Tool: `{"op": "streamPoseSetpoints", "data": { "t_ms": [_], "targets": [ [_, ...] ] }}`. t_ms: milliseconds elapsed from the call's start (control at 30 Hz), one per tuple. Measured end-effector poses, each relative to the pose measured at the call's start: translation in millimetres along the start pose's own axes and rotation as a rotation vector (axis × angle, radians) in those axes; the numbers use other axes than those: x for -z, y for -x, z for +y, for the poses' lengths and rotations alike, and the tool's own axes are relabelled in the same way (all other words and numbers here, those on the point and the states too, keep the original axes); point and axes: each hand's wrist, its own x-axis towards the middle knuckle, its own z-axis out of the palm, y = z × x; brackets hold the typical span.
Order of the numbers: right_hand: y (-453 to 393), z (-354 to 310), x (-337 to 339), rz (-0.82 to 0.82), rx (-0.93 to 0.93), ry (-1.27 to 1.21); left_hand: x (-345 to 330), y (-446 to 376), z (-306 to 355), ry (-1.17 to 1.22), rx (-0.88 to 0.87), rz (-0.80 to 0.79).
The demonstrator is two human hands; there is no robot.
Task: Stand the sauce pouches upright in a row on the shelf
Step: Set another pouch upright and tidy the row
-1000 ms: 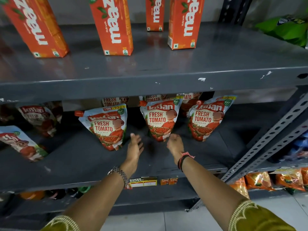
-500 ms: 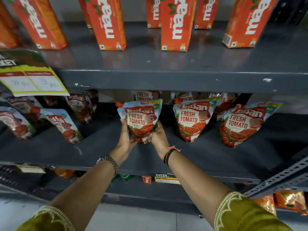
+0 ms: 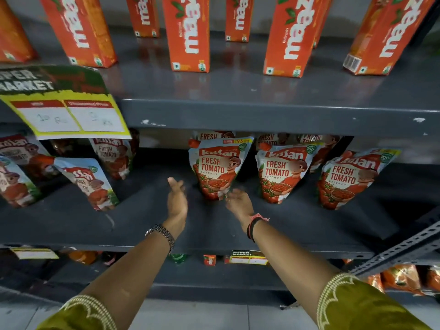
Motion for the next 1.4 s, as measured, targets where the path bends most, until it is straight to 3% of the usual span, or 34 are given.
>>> {"op": "streamPoseSetpoints", "data": {
  "t_ms": [167, 367, 500, 600, 733, 833, 1033, 1233, 1400],
  "targets": [
    [44, -10, -62, -0.023, -0.019, -0.057, 100, -20, -11, 0.027, -0.036, 0.182],
    [85, -42, -198, -0.087, -0.026, -0.174, 237, -33, 20, 0.069, -0.044, 0.329],
    [95, -69, -272, -0.175, -0.053, -0.339, 287, -55, 54, 0.017, 0.030, 0.125],
    [100, -85, -304, -0.124, -0.093, -0.554, 294, -61, 76, -0.060, 0.114, -0.115],
    [95, -92, -319, -0.012, -0.129, -0.657, 286, -65, 85, -0.030, 0.123, -0.355],
    [86, -95, -318, 0.002, -0.114, -0.704, 279, -70, 84, 0.061, 0.116, -0.437],
    [67, -109, -310, 0.051, -0.119, -0.703, 266, -79, 89, 0.093, 0.100, -0.451],
    [83, -97, -316, 0.089, -0.091, -0.460, 280, -84, 76, 0.102, 0.098, -0.388],
    [102, -82, -357, 0.086, -0.145, -0.306, 326, -90, 60, 0.089, 0.054, -0.050]
  ]
}}
